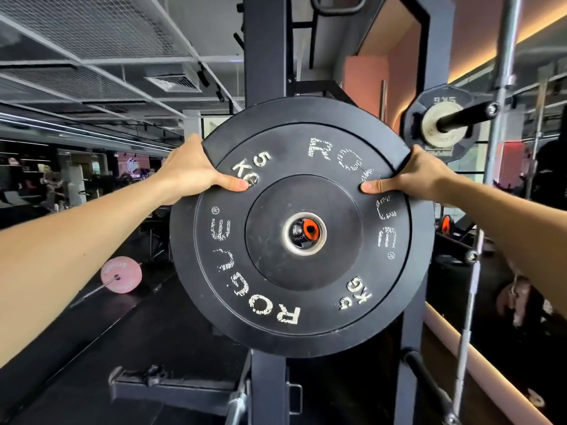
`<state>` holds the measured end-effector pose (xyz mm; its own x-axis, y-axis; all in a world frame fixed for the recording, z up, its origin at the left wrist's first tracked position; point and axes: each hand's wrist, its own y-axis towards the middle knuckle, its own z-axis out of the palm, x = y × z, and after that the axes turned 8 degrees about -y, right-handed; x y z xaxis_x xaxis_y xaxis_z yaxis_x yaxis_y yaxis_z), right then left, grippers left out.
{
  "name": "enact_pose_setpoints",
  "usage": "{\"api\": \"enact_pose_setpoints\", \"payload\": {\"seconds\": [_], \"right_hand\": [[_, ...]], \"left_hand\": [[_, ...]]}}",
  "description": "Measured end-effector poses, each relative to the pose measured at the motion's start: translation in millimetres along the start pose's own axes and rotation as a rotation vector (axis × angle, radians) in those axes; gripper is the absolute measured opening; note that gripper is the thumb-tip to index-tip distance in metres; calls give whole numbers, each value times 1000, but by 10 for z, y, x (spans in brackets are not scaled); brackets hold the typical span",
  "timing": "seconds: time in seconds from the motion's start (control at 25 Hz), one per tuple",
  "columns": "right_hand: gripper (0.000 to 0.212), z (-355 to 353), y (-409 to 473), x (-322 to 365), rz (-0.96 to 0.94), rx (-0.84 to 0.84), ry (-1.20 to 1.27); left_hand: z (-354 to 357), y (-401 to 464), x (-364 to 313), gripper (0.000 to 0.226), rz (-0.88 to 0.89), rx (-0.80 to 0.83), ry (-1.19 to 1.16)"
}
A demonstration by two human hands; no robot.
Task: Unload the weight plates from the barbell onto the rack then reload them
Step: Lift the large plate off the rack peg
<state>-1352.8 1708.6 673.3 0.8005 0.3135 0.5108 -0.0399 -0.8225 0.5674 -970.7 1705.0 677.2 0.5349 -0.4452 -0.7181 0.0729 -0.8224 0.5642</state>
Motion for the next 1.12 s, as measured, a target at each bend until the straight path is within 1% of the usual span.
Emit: {"api": "enact_pose_setpoints", "payload": {"seconds": [0.04, 0.08, 0.12, 0.32, 0.48, 0.56, 0.64, 0.76, 0.8, 0.88, 0.96, 1.0, 1.04, 1.12], "right_hand": [[108, -145, -16, -244, 9, 5, -17], [112, -310, -27, -507, 12, 8, -31], [112, -496, -40, -771, 12, 14, -40], [98, -1403, -58, -1878, 25, 23, -67], [89, -1932, 30, -2613, 44, 72, -85], [101, -2082, 89, -2918, 78, 65, -80], [108, -2150, 191, -3188, 114, 63, -73], [106, -2143, 328, -3471, 128, 70, -80], [104, -2125, 376, -3566, 136, 68, -74], [91, -2041, 461, -3730, 140, 65, -53], [79, -1883, 593, -3910, 147, 73, -32], [81, -1794, 656, -3998, 153, 80, -27], [88, -1706, 716, -4091, 157, 84, -26], [111, -1521, 838, -4293, 181, 77, -20]], "left_hand": [[247, -56, -126, 105, 2, 3, -6], [524, -110, -262, 107, 1, 6, -15], [823, -163, -396, 107, -3, 6, -24], [2162, -365, -984, 107, -53, 26, -103], [2968, -372, -1426, 99, -72, 50, -110], [3251, -317, -1587, 98, -57, 68, -119], [3523, -230, -1683, 99, -49, 83, -130], [3857, -53, -1622, 101, -42, 105, -119], [3964, 21, -1581, 104, -46, 109, -109], [4141, 154, -1472, 109, -50, 103, -95], [4340, 291, -1328, 107, -68, 103, -93], [4443, 349, -1243, 104, -80, 111, -96], [4550, 407, -1150, 101, -89, 121, -101], [4749, 523, -961, 97, -101, 134, -102]]}}
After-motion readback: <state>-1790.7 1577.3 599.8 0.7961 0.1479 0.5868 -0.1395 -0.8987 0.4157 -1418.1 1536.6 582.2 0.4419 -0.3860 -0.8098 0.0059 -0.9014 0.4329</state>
